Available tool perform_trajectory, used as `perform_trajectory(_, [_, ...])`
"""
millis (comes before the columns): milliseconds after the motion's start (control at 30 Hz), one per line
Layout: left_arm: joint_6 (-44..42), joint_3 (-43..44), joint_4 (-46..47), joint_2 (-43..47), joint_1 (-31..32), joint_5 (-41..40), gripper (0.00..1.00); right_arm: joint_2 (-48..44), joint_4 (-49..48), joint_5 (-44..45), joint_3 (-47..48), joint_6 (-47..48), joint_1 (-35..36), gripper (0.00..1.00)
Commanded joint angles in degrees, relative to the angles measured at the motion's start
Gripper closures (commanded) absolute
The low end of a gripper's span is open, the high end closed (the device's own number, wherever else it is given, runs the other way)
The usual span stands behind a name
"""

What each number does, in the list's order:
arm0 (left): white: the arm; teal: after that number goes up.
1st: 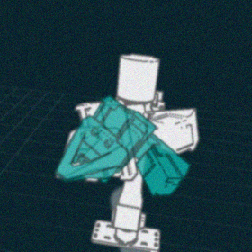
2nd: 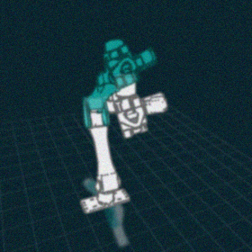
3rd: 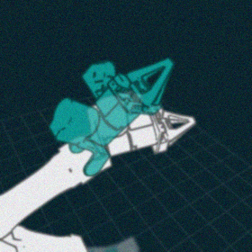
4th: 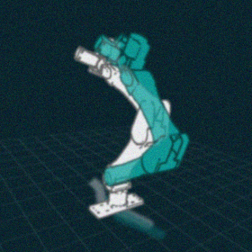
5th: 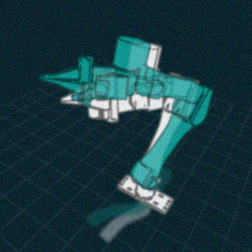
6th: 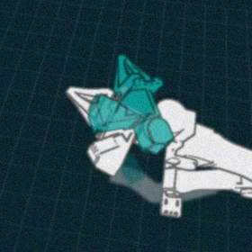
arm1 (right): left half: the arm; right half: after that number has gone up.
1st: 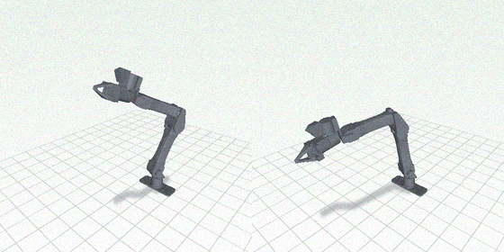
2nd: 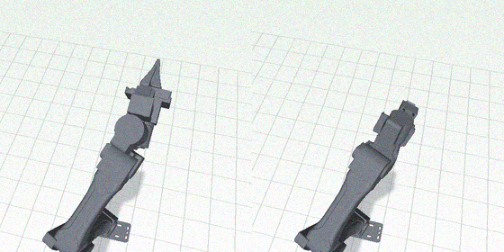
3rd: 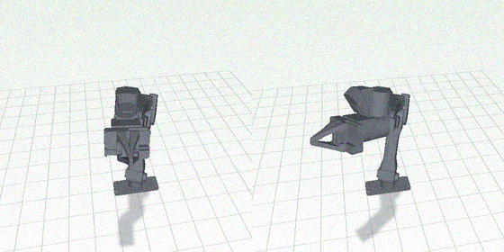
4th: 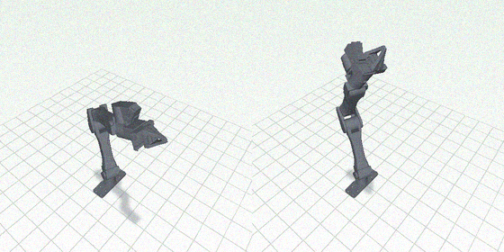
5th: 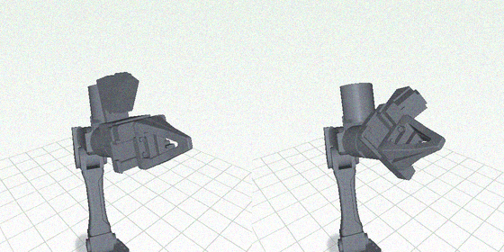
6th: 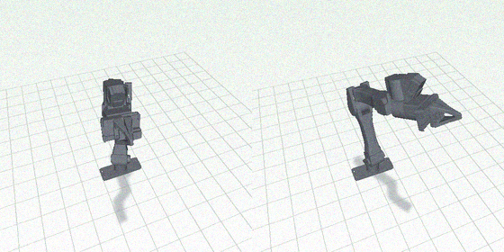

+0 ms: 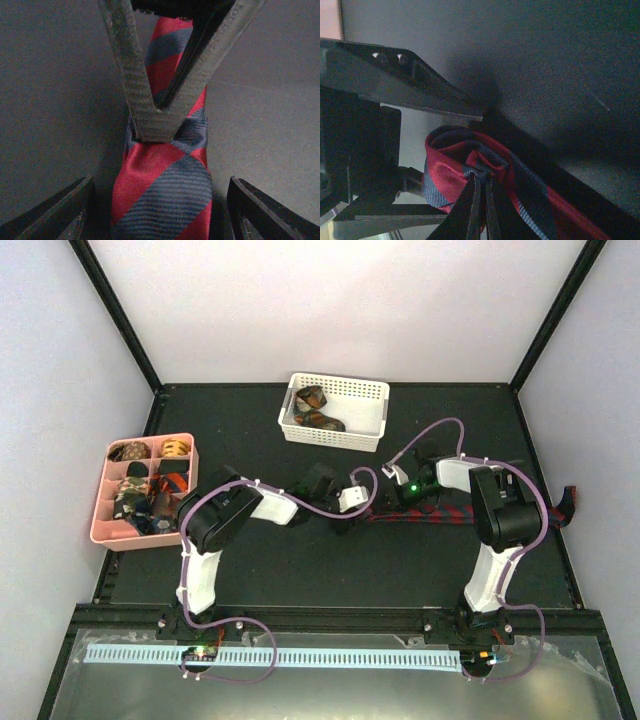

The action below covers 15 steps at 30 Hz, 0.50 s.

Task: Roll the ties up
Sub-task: Roll the tie at the center of the board.

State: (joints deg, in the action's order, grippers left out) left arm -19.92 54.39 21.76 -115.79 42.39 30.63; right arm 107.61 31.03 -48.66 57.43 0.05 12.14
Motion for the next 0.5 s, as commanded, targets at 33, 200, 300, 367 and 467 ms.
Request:
perform_trajectory(33, [1.09, -0.12, 1.80, 0.73, 0.30, 0.82, 0.20, -1.55, -0.03, -0.73, -0.56, 0.21, -0.21, 0.98])
perform_trajectory(200, [0.65, 3.36, -0.02, -2.14, 1.30, 0.01, 0.19, -1.59, -0.01, -0.42, -0.72, 0.34, -0.19, 0.98])
perform_trajectory(300, [0.44, 6.37, -2.81, -4.30, 1.92, -0.88, 0.22, -1.62, -0.14, -0.51, -0.74, 0.25, -0.33, 0.98])
perform_trajectory(367, [0.15, 7.72, -4.62, -5.26, 1.99, -1.40, 0.28, -1.68, -0.13, -0.61, -0.74, 0.15, -0.37, 0.98])
perform_trajectory(467, [-1.77, 6.90, -6.06, -4.53, 1.99, -2.01, 0.45, -2.16, -0.08, -1.25, -0.81, 0.21, -0.37, 0.98])
